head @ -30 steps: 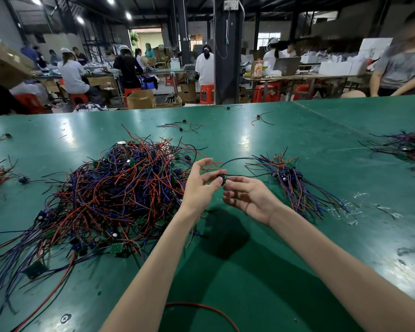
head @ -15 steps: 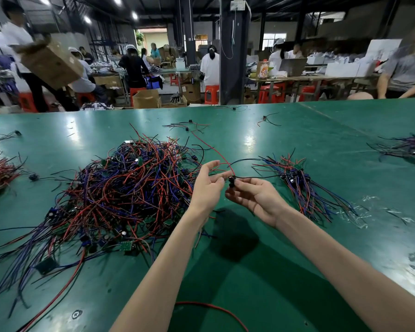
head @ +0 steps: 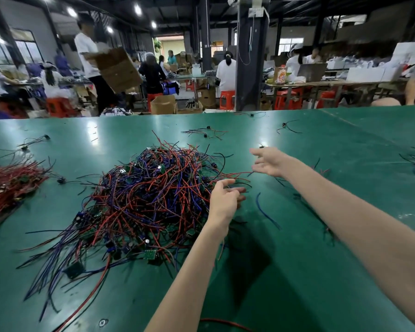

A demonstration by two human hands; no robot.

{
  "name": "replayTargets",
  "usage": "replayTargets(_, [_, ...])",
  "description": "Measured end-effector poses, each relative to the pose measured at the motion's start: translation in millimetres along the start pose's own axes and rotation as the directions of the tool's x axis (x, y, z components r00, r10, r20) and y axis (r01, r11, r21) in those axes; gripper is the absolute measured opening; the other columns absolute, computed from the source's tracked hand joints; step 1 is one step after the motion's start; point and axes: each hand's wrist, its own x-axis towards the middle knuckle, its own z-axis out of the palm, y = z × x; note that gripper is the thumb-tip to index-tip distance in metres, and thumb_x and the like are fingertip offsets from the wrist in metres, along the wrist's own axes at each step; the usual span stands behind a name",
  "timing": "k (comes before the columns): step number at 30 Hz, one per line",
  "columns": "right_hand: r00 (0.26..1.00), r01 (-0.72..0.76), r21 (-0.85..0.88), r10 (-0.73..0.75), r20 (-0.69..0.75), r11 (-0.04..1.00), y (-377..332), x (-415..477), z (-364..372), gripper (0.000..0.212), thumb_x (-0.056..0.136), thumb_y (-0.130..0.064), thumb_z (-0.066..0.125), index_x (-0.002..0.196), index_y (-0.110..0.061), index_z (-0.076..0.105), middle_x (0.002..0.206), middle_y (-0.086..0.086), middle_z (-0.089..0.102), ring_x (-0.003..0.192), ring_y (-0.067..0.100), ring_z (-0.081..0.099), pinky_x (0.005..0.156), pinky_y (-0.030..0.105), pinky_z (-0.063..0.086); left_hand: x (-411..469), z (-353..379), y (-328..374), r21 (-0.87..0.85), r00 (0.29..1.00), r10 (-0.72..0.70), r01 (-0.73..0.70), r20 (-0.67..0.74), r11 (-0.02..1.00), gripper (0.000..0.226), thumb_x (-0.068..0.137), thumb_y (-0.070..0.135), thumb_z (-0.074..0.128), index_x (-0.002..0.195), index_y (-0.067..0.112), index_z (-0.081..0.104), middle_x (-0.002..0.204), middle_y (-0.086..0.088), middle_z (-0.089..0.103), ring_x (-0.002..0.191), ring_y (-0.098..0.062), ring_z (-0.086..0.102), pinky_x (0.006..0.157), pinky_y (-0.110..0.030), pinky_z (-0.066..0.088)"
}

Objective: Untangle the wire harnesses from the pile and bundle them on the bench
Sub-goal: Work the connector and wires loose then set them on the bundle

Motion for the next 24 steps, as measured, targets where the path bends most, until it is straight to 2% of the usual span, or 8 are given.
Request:
replayTargets(1, [0.999,0.031,-0.102,-0.033,-0.025,0.994,5,-3,12,0.033,0.095,-0.015,0.054,0.125,-0.001,0.048,0.125,0.024,0.047,0.112,0.035,0.052,0.09,0.029,0.049,1,0,-1,-0.006,1.0,-0.007,0.007,-0.013,1.0,0.027,0.093,-0.005,0.038,0.11,0.014,0.048,0.09,0.001,0.064,0.07,-0.008,0.058,0.063,-0.022,0.045])
replayTargets(3, [0.992,0.107,-0.278,-0.122,-0.038,0.954,13,-6,34,0.018,0.093,-0.01,0.056,0.107,0.002,0.057,0.103,0.024,0.055,0.088,0.024,0.051,0.064,0.023,0.044,1,0,-1,-0.035,0.999,-0.021,0.02,-0.043,0.999,0.024,0.094,-0.003,0.038,0.107,0.014,0.049,0.088,0.001,0.064,0.068,-0.01,0.058,0.062,-0.022,0.045])
replayTargets(7, [0.967,0.205,-0.606,-0.256,0.002,0.769,24,-6,63,0.034,0.09,-0.005,0.057,0.122,0.004,0.053,0.121,0.019,0.055,0.11,0.028,0.051,0.092,0.032,0.042,2,-3,-2,-0.052,0.992,-0.09,0.086,-0.091,0.995,0.025,0.092,-0.005,0.031,0.099,0.01,0.05,0.081,-0.005,0.063,0.061,-0.017,0.055,0.057,-0.027,0.045])
replayTargets(9, [0.966,0.185,-0.75,-0.258,0.02,0.635,29,-5,67,0.005,0.089,-0.002,0.051,0.092,-0.002,0.054,0.098,0.017,0.052,0.092,0.027,0.048,0.073,0.026,0.041,1,-4,-3,-0.03,0.98,-0.189,0.187,-0.061,0.982,0.022,0.093,-0.004,0.03,0.093,0.007,0.05,0.076,-0.008,0.059,0.056,-0.02,0.052,0.05,-0.027,0.048])
replayTargets(11, [0.979,0.133,-0.835,-0.203,0.026,0.533,34,-3,69,0.005,0.089,-0.004,0.049,0.085,-0.003,0.048,0.094,0.015,0.048,0.085,0.023,0.044,0.062,0.024,0.034,-3,-5,-3,0.038,0.961,-0.276,0.276,0.006,0.96,0.019,0.095,-0.002,0.032,0.095,0.002,0.051,0.072,-0.01,0.057,0.052,-0.021,0.051,0.041,-0.022,0.047])
replayTargets(16, [0.977,0.209,-0.739,-0.172,0.127,0.641,54,4,72,0.06,0.089,-0.009,0.062,0.143,-0.014,0.037,0.133,0.015,0.051,0.124,0.029,0.047,0.103,0.031,0.037,-4,-4,-5,0.161,0.953,-0.297,0.285,0.061,0.945,0.021,0.095,0.0,0.035,0.099,0.002,0.055,0.068,-0.008,0.059,0.05,-0.02,0.052,0.044,-0.022,0.048])
replayTargets(20, [0.963,0.229,-0.773,-0.251,0.093,0.592,63,13,85,0.054,0.086,-0.025,0.068,0.135,-0.012,0.049,0.132,0.011,0.055,0.123,0.028,0.049,0.103,0.031,0.038,-1,-6,-6,0.152,0.947,-0.315,0.302,0.068,0.941,0.018,0.095,0.001,0.037,0.093,0.004,0.055,0.066,-0.007,0.059,0.047,-0.019,0.054,0.051,-0.025,0.049])
replayTargets(24, [0.942,0.238,-0.699,-0.337,-0.005,0.674,62,20,85,0.03,0.084,-0.026,0.071,0.108,-0.008,0.07,0.114,0.01,0.068,0.108,0.024,0.059,0.095,0.032,0.045,-1,-8,-6,0.142,0.945,-0.319,0.308,0.069,0.941,0.021,0.095,0.001,0.033,0.096,0.002,0.054,0.068,-0.008,0.06,0.042,-0.016,0.054,0.046,-0.023,0.05])
